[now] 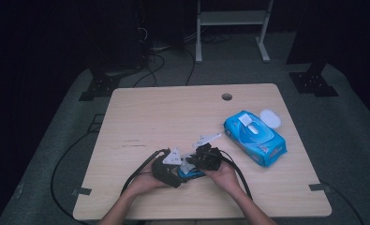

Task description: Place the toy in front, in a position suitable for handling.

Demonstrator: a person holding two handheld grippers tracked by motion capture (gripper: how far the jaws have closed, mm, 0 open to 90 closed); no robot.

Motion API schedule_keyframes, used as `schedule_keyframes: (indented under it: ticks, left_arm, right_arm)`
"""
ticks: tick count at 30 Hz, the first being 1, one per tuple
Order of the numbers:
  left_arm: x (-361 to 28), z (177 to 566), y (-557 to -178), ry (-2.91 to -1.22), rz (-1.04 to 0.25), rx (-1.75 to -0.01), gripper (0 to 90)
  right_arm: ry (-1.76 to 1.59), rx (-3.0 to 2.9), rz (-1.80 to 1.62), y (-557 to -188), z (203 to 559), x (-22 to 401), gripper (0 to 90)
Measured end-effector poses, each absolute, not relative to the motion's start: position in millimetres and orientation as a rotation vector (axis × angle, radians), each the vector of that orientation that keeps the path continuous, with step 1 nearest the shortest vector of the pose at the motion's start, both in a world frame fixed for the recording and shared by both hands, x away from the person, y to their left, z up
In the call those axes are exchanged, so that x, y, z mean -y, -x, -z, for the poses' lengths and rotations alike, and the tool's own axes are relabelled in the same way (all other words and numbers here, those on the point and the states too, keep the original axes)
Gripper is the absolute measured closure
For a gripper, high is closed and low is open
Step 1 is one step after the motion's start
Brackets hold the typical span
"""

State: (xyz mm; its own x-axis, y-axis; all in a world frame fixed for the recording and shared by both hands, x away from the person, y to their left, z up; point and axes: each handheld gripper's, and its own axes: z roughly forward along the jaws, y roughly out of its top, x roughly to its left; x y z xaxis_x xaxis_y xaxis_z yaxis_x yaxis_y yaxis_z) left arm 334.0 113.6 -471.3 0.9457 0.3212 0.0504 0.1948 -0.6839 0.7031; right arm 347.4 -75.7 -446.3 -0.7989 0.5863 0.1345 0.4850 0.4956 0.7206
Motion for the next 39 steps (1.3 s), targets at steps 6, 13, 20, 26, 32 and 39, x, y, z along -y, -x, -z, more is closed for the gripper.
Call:
schedule_keyframes:
  ticks: [6,13,20,26,32,39]
  left_arm:
    - [-113,472,-334,-2.341,-0.227,-0.356,25.5]
    - [-114,471,-334,-2.344,-0.225,-0.358,25.6]
    - [-113,472,-335,-2.343,-0.229,-0.351,25.6]
    - [-115,472,-335,-2.342,-0.223,-0.355,25.6]
    - [-115,472,-335,-2.344,-0.225,-0.353,25.6]
    - [-113,472,-335,-2.342,-0.239,-0.346,25.6]
  right_arm:
    - [-1.050,-2.511,-1.143,-356,446,111,83.6]
    - [-0.973,-2.528,-1.174,-344,442,106,83.5]
    - [-1.093,-2.462,-1.160,-345,447,143,83.7]
    - [-1.007,-2.481,-1.157,-337,444,144,83.5]
    - [-1.013,-2.487,-1.145,-327,441,161,83.7]
    - [-0.999,-2.477,-1.136,-329,441,159,83.7]
